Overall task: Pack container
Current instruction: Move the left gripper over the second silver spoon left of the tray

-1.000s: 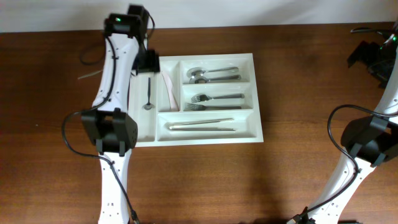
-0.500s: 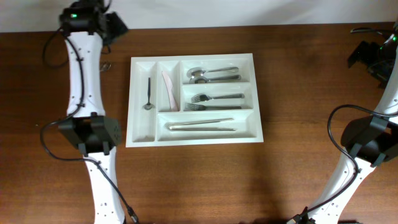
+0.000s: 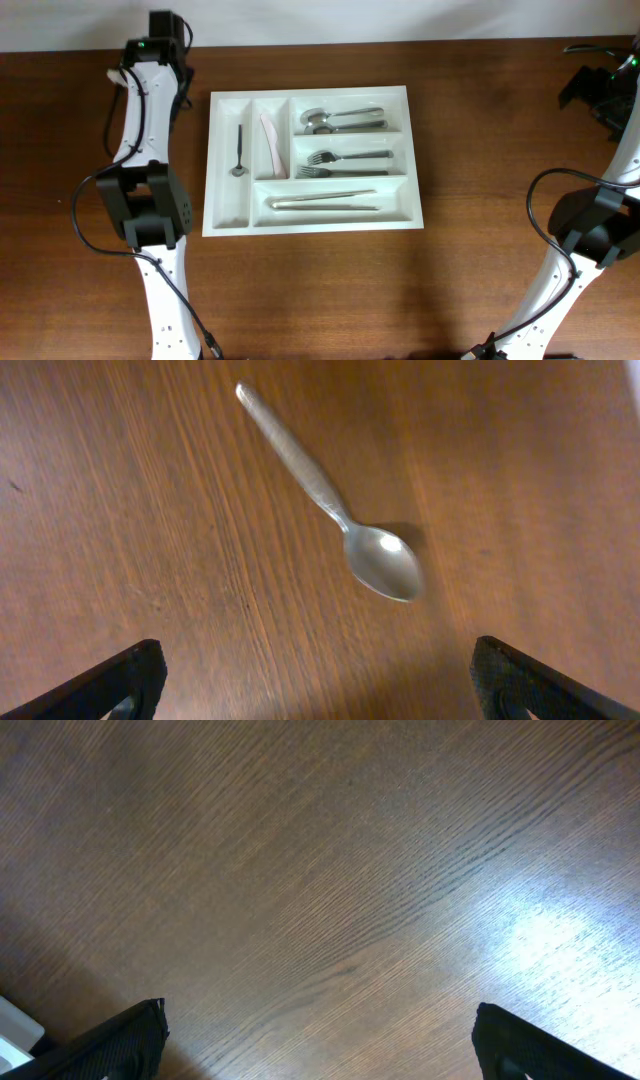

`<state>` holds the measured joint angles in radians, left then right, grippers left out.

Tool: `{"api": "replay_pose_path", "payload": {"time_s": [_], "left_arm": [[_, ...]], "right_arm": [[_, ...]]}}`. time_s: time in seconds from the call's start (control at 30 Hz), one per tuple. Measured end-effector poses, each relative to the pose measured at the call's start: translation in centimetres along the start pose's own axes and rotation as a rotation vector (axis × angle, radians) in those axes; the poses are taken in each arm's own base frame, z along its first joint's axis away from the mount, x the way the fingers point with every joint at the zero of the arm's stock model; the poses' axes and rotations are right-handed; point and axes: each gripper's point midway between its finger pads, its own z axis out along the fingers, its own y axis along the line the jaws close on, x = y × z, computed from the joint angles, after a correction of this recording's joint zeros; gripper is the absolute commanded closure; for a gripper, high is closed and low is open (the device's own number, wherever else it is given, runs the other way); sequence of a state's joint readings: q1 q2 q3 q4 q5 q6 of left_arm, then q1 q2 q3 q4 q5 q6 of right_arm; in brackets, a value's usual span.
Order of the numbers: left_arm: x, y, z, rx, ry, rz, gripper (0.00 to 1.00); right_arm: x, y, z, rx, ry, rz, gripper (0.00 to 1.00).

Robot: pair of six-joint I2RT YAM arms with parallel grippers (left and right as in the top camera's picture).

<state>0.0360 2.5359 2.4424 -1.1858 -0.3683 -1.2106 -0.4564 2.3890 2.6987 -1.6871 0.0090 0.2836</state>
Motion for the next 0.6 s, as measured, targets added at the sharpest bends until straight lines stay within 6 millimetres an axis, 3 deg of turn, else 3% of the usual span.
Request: {"api": "replay_pose_path", "payload": {"time_s": [0.13, 0.33, 0.6], "left_arm": [[0.5, 0.7, 2.0, -0.019, 0.005, -0.046, 0.00], [-0.9, 0.2, 3.4, 0.022, -0.018, -0.115, 0.00], [-0.8, -2.4, 4.7, 0.149, 0.000, -0.058, 0.00]], "right_arm": [[0.0, 0.0, 0.0, 0.000, 0.000, 0.000, 0.01], [0.0, 0.0, 0.0, 0.000, 0.000, 0.000, 0.01], [0.0, 0.0, 0.0, 0.000, 0.000, 0.000, 0.01]]}}
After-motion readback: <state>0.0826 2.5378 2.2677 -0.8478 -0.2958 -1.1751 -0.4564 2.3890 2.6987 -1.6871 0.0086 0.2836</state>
